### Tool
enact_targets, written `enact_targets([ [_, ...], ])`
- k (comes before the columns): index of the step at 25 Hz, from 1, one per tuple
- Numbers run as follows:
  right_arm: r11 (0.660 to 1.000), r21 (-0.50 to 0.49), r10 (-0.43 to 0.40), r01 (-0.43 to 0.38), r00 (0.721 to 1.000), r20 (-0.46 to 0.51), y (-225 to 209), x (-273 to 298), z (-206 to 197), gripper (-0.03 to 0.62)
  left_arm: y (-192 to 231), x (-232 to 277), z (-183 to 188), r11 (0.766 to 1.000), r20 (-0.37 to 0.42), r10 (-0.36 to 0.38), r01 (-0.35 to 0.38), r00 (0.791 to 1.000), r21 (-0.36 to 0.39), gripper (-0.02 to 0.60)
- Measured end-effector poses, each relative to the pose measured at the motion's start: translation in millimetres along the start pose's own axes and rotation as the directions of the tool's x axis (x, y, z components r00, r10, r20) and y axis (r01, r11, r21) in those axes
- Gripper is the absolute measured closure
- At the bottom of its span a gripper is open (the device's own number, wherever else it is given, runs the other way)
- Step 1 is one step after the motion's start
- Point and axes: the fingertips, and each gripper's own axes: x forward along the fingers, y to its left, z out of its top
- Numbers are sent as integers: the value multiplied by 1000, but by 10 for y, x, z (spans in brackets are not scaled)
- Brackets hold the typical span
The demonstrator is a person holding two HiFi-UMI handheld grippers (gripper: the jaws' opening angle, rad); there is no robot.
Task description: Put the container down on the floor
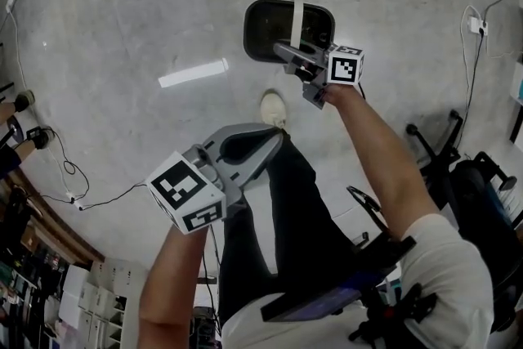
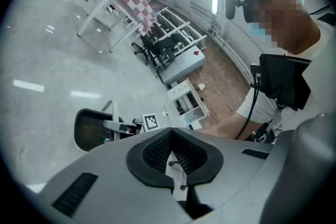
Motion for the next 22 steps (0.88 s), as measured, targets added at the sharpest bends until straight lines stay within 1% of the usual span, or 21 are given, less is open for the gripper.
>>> enact_targets([
  [3,1000,-12,16,-16,1000,-1,32,-16,-40,556,22,42,-36,1000,-12,-15,15,1000,-2,572],
  [8,1000,-19,8,-8,1000,-3,23,-79,-142,556,13,68,-34,999,-19,-31,31,999,-11,572],
  [11,1000,-12,11,-11,1000,14,-7,-126,-117,556,19,67,-45,999,-22,-34,34,999,-9,572],
  [16,1000,-6,12,-12,1000,5,-13,-120,-116,554,0,86,-66,999,-26,-46,46,999,-15,572],
  [19,1000,1,1,-1,1000,1,-37,-107,-125,525,1,91,-98,999,-33,-45,45,998,-13,572],
  [22,1000,19,-11,11,1000,8,-80,-131,-136,466,2,92,-119,999,-32,-44,44,999,-17,572],
])
